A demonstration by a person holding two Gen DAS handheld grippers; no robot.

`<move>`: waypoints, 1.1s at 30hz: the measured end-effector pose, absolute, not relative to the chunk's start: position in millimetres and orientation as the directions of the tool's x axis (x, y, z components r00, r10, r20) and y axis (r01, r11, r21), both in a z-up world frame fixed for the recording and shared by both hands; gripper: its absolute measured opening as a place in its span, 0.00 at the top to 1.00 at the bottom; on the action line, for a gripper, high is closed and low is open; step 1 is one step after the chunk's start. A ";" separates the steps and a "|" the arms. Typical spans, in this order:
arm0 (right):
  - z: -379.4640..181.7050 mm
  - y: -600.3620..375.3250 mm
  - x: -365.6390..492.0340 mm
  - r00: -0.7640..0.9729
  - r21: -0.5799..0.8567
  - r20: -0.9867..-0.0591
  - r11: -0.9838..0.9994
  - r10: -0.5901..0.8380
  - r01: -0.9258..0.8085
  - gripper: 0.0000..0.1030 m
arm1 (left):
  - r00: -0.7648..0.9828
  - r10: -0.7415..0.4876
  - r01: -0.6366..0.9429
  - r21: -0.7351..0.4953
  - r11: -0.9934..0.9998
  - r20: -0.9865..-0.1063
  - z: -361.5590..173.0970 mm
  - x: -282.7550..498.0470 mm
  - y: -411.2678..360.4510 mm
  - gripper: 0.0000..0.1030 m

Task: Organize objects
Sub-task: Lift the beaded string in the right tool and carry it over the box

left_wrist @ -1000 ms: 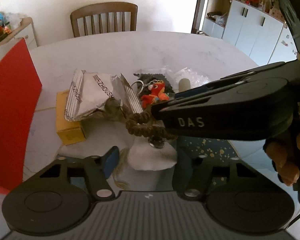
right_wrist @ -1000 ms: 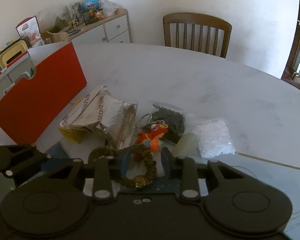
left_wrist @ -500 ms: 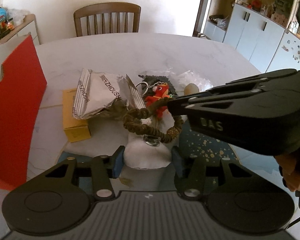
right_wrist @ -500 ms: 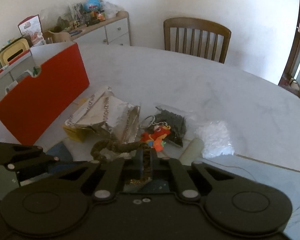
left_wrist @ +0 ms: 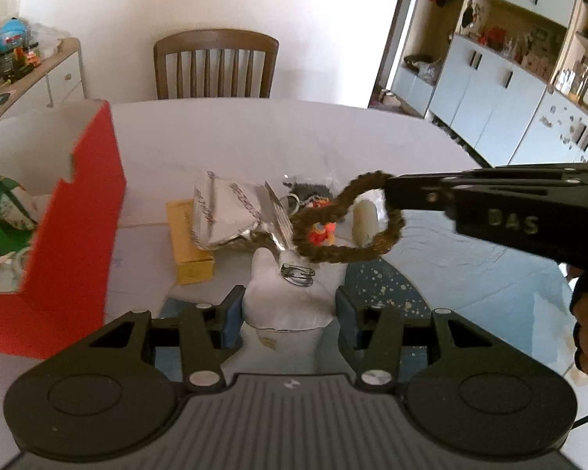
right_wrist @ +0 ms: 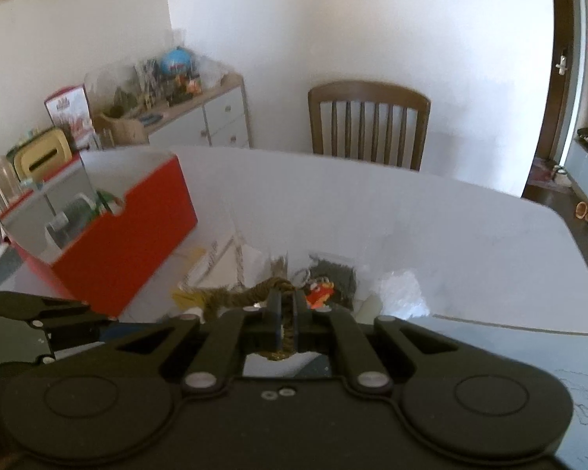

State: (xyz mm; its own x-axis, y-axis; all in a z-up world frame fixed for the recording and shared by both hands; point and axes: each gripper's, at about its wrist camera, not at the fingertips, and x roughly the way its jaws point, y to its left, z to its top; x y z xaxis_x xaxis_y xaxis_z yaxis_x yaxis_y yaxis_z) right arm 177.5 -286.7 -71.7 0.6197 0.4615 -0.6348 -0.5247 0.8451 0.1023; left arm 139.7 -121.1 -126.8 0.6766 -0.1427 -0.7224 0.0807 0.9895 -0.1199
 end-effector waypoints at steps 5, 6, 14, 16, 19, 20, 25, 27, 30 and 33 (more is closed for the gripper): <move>-47.6 -285.1 161.8 0.663 0.085 -0.594 0.855 0.456 -0.512 0.97 | 0.689 -0.138 0.065 -0.128 0.990 -0.712 -104.2 126.8 -103.3 0.52; -43.3 -283.9 158.6 0.668 0.078 -0.589 0.855 0.454 -0.512 0.97 | 0.691 -0.134 0.063 -0.126 0.990 -0.710 -99.6 124.7 -99.6 0.52; -15.5 -264.9 133.7 0.695 0.069 -0.553 0.856 0.460 -0.512 0.97 | 0.716 -0.108 0.033 -0.122 0.992 -0.689 -65.8 107.7 -60.6 0.52; -9.9 -257.6 127.3 0.699 0.066 -0.545 0.855 0.463 -0.514 0.97 | 0.725 -0.101 0.026 -0.120 0.992 -0.681 -58.5 103.4 -48.1 0.52; -2.0 -245.5 120.2 0.702 0.066 -0.534 0.851 0.471 -0.520 0.97 | 0.731 -0.079 0.008 -0.108 0.994 -0.678 -49.3 97.9 -30.0 0.52; 0.4 -240.4 117.8 0.703 0.066 -0.529 0.849 0.475 -0.524 0.97 | 0.732 -0.076 0.003 -0.109 0.994 -0.677 -46.3 97.0 -22.9 0.52; 13.5 -214.1 108.7 0.703 0.059 -0.504 0.832 0.501 -0.551 0.97 | 0.741 -0.058 -0.022 -0.111 0.994 -0.669 -36.2 90.5 11.7 0.52; 16.9 -201.9 105.7 0.701 0.055 -0.496 0.825 0.512 -0.563 0.97 | 0.745 -0.047 -0.031 -0.105 0.994 -0.665 -33.2 88.2 24.2 0.52; 21.0 -182.4 100.0 0.697 0.044 -0.488 0.812 0.526 -0.582 0.97 | 0.751 -0.036 -0.043 -0.103 0.994 -0.659 -28.8 87.0 43.2 0.52; 22.7 -163.6 97.9 0.691 0.035 -0.486 0.801 0.536 -0.597 0.97 | 0.755 -0.024 -0.049 -0.094 0.994 -0.656 -25.5 87.0 60.7 0.52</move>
State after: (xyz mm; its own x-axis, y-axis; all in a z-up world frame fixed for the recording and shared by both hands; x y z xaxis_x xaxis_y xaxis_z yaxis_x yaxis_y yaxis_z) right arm 97.9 -163.6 22.7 0.6909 0.5356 -0.4856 -0.5970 0.8015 0.0347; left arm 87.0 60.7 -25.5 0.7545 -0.0243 -0.6558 -0.0495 0.9944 -0.0938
